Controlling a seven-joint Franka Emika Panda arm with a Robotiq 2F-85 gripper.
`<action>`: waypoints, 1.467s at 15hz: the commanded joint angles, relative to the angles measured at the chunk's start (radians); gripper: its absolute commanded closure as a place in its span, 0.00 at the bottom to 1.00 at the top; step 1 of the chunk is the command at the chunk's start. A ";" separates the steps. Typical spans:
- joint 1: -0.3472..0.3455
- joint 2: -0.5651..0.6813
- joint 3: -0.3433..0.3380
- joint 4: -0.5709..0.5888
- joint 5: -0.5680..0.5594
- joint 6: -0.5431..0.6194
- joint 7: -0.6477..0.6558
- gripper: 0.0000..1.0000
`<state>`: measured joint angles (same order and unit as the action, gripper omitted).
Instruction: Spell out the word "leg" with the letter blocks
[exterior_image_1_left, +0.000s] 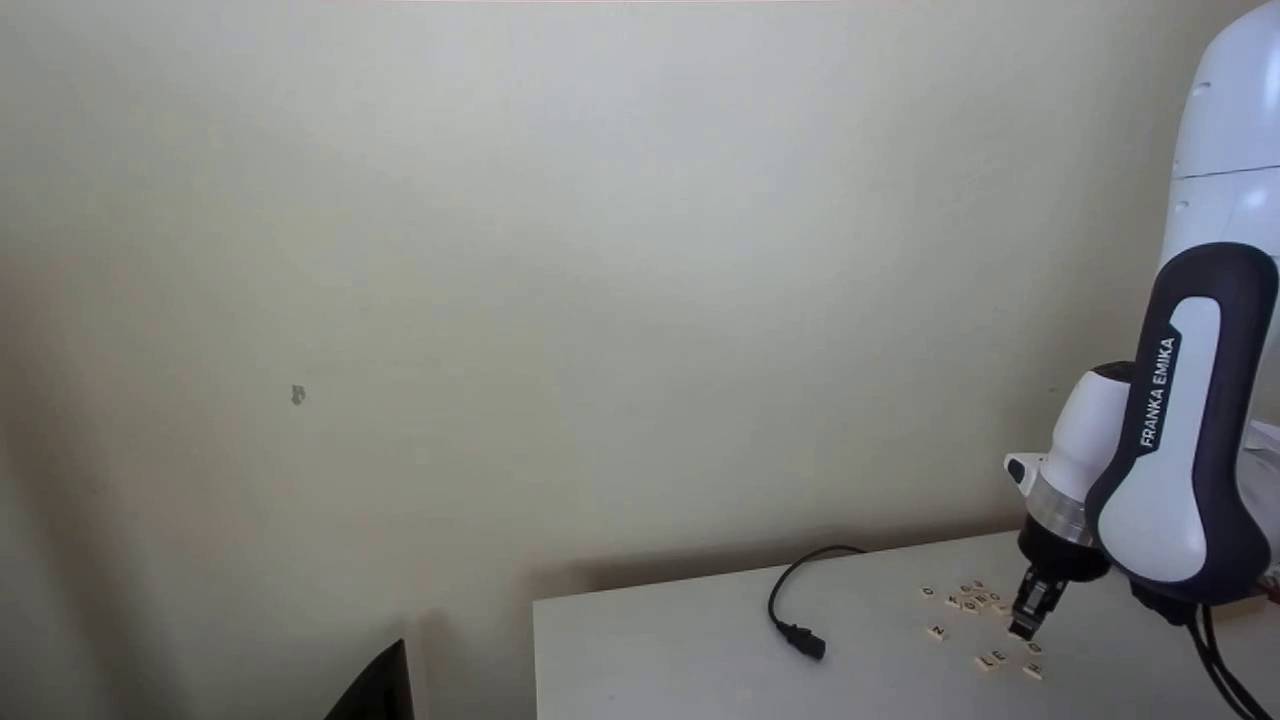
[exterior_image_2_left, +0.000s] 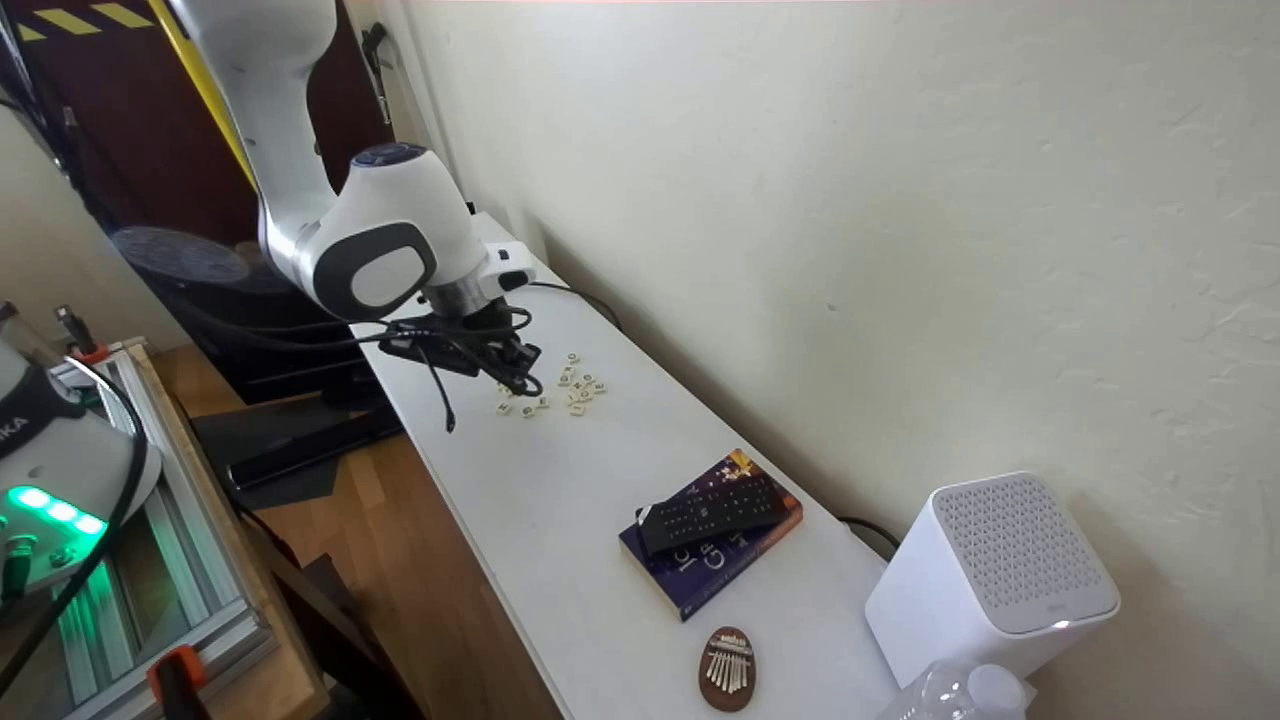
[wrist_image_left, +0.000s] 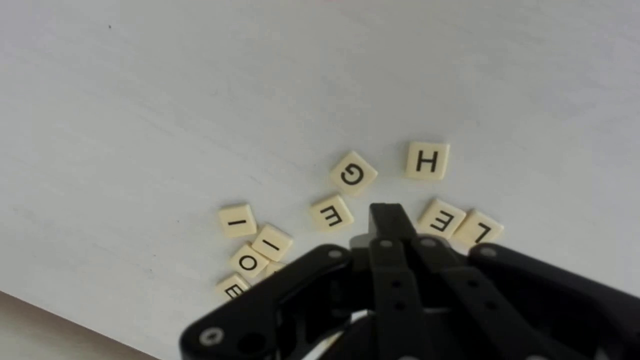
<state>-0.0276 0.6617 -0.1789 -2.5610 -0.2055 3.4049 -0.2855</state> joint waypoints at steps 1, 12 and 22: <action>-0.017 -0.006 0.011 -0.006 0.049 -0.012 0.064 1.00; -0.066 0.038 0.047 0.017 0.120 -0.010 0.193 1.00; -0.092 0.079 0.071 0.053 0.112 -0.012 0.218 1.00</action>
<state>-0.0962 0.7197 -0.1335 -2.5321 -0.1124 3.4018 -0.0679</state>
